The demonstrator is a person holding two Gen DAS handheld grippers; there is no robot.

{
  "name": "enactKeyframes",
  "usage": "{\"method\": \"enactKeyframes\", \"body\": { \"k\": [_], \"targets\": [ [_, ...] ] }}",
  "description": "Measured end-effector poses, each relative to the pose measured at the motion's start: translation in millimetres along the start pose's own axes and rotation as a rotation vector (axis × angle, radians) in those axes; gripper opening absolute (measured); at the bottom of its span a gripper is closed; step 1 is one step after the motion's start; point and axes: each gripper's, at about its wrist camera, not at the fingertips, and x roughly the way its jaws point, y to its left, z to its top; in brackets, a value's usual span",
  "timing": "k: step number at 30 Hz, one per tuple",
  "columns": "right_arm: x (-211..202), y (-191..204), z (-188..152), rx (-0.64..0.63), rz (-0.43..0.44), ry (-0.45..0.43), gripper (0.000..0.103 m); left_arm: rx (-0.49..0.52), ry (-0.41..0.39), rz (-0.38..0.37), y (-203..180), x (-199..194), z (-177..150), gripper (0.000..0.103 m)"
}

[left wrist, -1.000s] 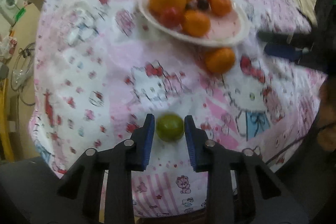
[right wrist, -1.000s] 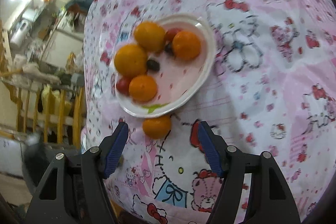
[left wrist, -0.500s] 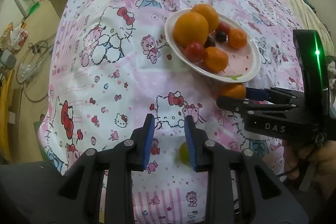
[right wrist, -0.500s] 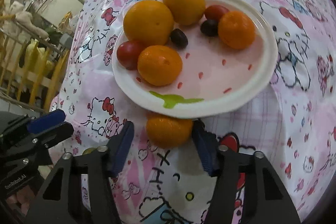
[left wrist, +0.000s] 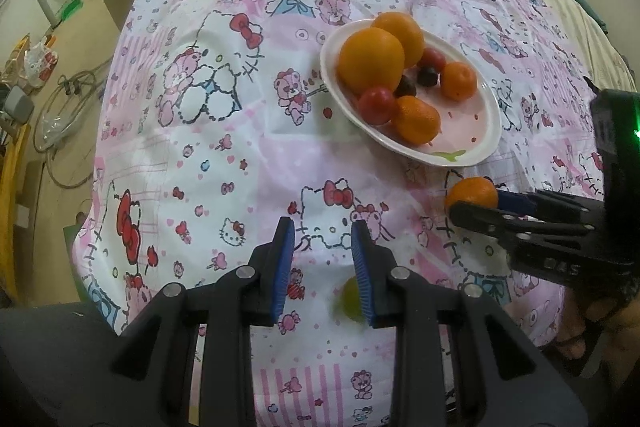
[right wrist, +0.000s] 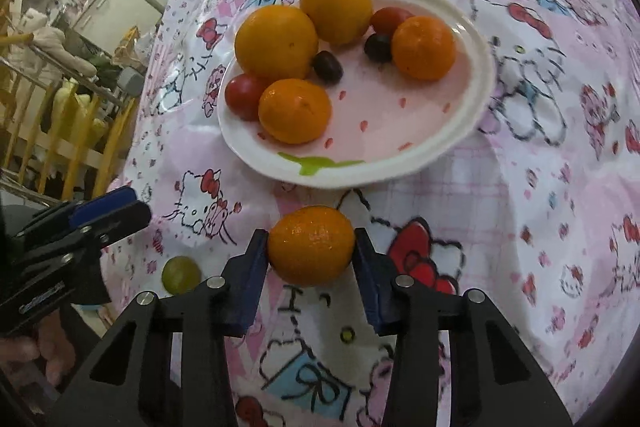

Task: Organize fruits
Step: 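Carry the tangerine over the plate with the right gripper and release it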

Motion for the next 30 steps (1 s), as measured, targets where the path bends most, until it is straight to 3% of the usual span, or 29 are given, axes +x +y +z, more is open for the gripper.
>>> {"method": "enactKeyframes", "body": {
  "k": [7, 13, 20, 25, 30],
  "targets": [
    [-42, -30, -12, 0.105, 0.019, -0.064, 0.044, 0.023, -0.014, -0.020, -18, -4, 13, 0.025],
    [-89, -56, -11, 0.203, 0.015, -0.184, 0.044, 0.078, -0.072, -0.026, -39, -19, 38, 0.025],
    [-123, -64, 5, 0.230, -0.024, -0.348, 0.044, 0.121, -0.088, -0.028, -49, -20, 74, 0.025],
    [-118, -64, 31, 0.222, 0.015, -0.356, 0.044, 0.149, -0.099, -0.015, -51, -18, 93, 0.025],
    [-90, -56, 56, 0.195, 0.047, -0.301, 0.044, 0.155, -0.112, -0.017, -48, -10, 102, 0.026]
  ]
}}
